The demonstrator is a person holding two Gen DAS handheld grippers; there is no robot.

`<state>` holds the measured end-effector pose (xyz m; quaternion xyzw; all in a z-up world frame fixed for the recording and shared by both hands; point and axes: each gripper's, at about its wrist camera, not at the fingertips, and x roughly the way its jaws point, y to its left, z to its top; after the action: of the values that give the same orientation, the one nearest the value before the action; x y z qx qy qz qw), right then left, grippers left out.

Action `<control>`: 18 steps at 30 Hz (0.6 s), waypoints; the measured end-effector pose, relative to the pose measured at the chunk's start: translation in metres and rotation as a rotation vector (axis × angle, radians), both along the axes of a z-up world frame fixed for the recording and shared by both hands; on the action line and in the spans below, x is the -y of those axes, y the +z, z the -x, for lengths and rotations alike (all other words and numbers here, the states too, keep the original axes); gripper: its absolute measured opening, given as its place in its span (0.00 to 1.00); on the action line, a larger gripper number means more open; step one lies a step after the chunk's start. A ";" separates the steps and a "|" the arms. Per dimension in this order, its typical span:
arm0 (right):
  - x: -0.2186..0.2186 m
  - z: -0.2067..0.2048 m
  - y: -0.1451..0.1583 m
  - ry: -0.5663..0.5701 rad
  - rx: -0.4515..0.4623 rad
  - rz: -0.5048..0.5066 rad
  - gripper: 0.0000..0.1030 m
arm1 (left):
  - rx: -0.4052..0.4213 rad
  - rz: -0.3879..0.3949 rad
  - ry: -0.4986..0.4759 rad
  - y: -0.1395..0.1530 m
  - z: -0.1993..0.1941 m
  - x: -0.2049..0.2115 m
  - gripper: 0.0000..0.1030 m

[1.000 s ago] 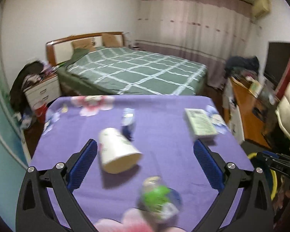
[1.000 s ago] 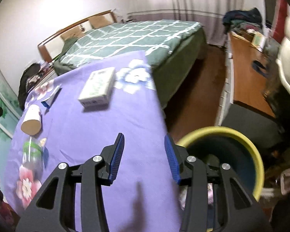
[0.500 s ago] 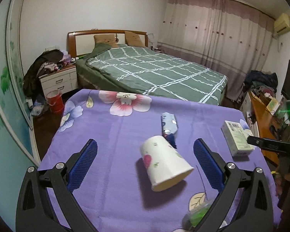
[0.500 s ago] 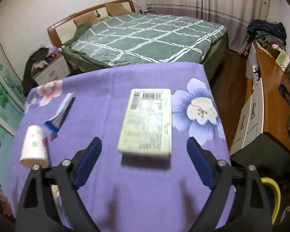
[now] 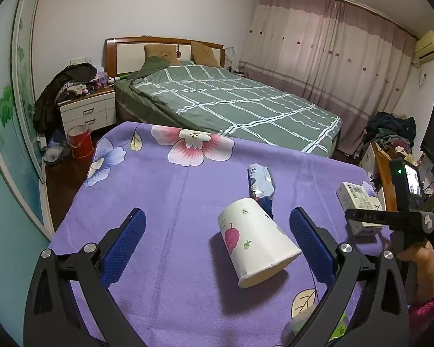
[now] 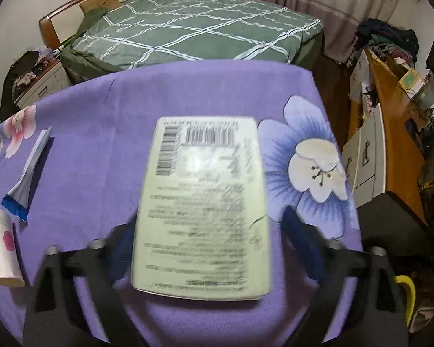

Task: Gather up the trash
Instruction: 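Grasp the white medicine box with the right gripper, then carry the white box into the yellow bin and open the right gripper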

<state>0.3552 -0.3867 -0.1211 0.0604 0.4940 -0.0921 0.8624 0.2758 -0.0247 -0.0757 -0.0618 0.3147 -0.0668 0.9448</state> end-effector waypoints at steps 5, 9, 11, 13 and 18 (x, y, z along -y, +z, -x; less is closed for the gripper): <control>0.001 0.020 0.002 0.005 0.010 0.007 0.66 | 0.001 -0.009 -0.010 -0.001 0.000 0.005 0.95; 0.007 0.054 0.002 0.008 0.024 -0.001 0.66 | 0.021 -0.020 -0.017 0.001 0.004 0.009 0.95; 0.015 0.077 0.002 -0.002 0.034 -0.016 0.66 | 0.027 -0.027 -0.025 0.002 0.006 0.012 0.95; 0.023 0.098 0.003 -0.020 0.045 -0.019 0.66 | 0.025 -0.034 -0.036 0.003 0.007 0.015 0.95; 0.053 0.158 0.009 -0.088 0.082 -0.036 0.66 | 0.040 -0.053 -0.072 0.012 0.023 0.029 0.95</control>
<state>0.1968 -0.4394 -0.1126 0.1013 0.4569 -0.1185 0.8758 0.2525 -0.0537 -0.0635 -0.0238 0.2992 -0.0934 0.9493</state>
